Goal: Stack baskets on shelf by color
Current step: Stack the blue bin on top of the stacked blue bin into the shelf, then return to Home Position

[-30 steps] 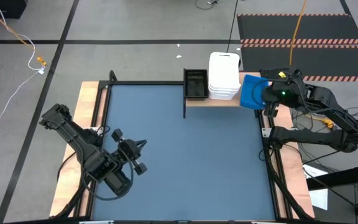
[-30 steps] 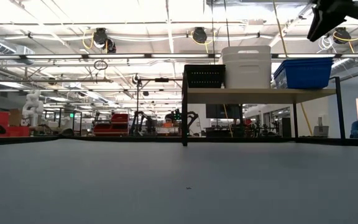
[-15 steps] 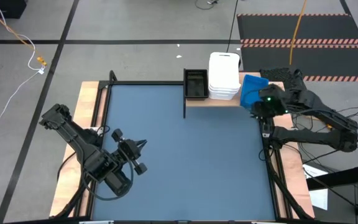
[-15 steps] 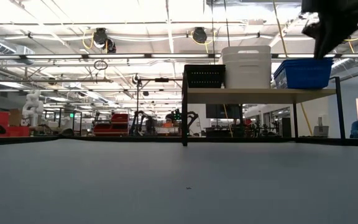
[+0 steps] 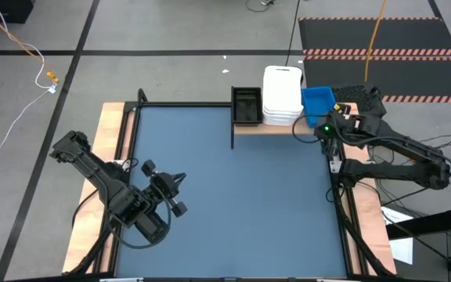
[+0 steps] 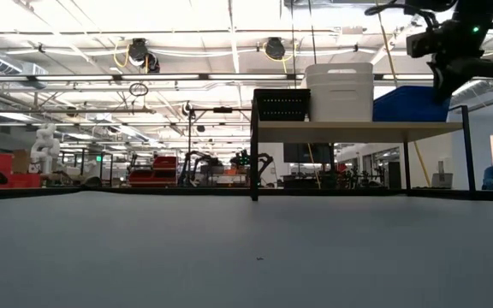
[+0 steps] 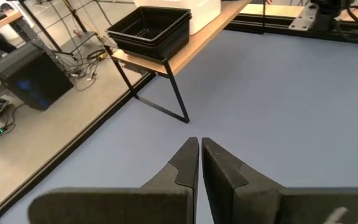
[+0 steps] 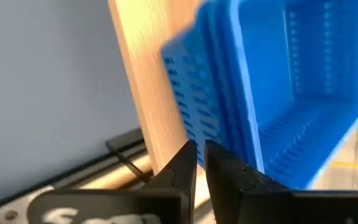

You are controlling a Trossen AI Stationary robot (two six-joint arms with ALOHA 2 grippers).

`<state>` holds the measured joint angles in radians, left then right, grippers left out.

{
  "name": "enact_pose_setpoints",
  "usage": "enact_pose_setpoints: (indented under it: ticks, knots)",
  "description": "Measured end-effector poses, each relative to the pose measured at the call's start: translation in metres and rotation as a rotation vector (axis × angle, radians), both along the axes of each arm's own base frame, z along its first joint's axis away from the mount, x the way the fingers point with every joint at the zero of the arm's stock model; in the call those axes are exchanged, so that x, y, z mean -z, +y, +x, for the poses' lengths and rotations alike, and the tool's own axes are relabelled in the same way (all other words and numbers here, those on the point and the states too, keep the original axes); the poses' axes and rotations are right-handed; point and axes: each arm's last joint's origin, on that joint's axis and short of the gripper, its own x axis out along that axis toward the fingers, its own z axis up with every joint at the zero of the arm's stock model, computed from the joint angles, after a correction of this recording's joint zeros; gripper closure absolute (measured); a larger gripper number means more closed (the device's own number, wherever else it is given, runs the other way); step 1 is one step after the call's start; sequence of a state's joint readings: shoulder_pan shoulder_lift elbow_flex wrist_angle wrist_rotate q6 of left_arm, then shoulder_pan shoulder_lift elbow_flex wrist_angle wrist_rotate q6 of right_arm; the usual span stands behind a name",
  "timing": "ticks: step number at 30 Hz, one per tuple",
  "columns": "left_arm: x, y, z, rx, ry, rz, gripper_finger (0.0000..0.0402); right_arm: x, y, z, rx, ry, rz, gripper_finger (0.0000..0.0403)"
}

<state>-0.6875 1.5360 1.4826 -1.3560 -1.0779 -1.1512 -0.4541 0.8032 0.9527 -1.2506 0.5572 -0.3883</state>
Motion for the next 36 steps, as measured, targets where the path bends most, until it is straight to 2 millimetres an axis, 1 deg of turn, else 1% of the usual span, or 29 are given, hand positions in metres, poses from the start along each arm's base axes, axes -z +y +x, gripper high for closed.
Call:
enact_pose_setpoints:
  ticks: [7,16,20,22,23,25,28,30,32,33,35,36]
  knots:
    - [0.0,0.007,0.004,-0.03,-0.001,-0.001,0.0378,0.001,0.002,0.004,-0.059,-0.082,0.113,0.038]
    - [0.0,0.01,0.007,-0.045,0.0,-0.001,0.0378,-0.008,-0.005,0.02,-0.114,-0.244,0.024,0.0381]
    - [0.0,0.01,0.006,-0.033,0.016,0.01,0.0378,-0.011,-0.004,0.02,-0.131,-0.288,0.028,0.0381]
    - [0.0,0.009,0.005,-0.024,0.023,0.029,0.0378,-0.012,-0.001,0.02,-0.17,-0.373,0.112,0.0381]
    - [-0.001,0.01,0.006,-0.025,0.018,0.055,0.0378,-0.014,0.002,0.021,-0.19,-0.446,0.182,0.0381]
    - [0.0,0.014,0.01,-0.044,-0.025,0.118,0.0378,-0.02,0.007,0.028,-0.251,-0.65,0.364,0.0381]
    - [0.011,0.024,0.025,-0.077,-0.041,0.172,0.0378,-0.029,0.016,0.043,-0.412,-0.929,0.577,0.0381]
    - [0.024,0.034,0.04,-0.076,-0.009,0.17,0.0378,-0.025,0.022,0.054,-0.495,-1.061,0.624,0.0384]
    - [0.035,0.045,0.057,-0.047,0.017,0.135,0.0378,-0.014,0.028,0.065,-0.571,-1.163,0.644,0.0391]
    - [0.04,0.051,0.066,-0.011,0.022,0.107,0.0378,-0.006,0.032,0.071,-0.606,-1.203,0.654,0.0394]
    - [0.051,0.064,0.086,0.114,0.0,0.056,0.0378,0.014,0.04,0.081,-0.681,-1.285,0.679,0.04]
    - [0.056,0.07,0.095,0.206,-0.046,0.032,0.0378,0.024,0.044,0.085,-0.722,-1.316,0.69,0.0401]
